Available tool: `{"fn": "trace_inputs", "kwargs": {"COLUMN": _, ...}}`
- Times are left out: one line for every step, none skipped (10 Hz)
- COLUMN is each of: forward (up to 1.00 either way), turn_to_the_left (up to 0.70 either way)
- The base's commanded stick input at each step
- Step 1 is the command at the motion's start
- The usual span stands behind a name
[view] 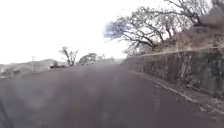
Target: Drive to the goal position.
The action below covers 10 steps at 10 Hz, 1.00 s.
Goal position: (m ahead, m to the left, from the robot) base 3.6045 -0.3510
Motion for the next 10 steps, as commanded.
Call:
{"fn": "trace_inputs", "kwargs": {"forward": 0.70, "turn_to_the_left": 0.00}}
{"fn": "trace_inputs", "kwargs": {"forward": 0.70, "turn_to_the_left": 0.00}}
{"fn": "trace_inputs", "kwargs": {"forward": 0.70, "turn_to_the_left": 0.00}}
{"fn": "trace_inputs", "kwargs": {"forward": 0.70, "turn_to_the_left": 0.00}}
{"fn": "trace_inputs", "kwargs": {"forward": 0.70, "turn_to_the_left": 0.00}}
{"fn": "trace_inputs", "kwargs": {"forward": 0.70, "turn_to_the_left": 0.00}}
{"fn": "trace_inputs", "kwargs": {"forward": 0.70, "turn_to_the_left": 0.00}}
{"fn": "trace_inputs", "kwargs": {"forward": 0.70, "turn_to_the_left": 0.00}}
{"fn": "trace_inputs", "kwargs": {"forward": 0.70, "turn_to_the_left": 0.00}}
{"fn": "trace_inputs", "kwargs": {"forward": 0.70, "turn_to_the_left": 0.00}}
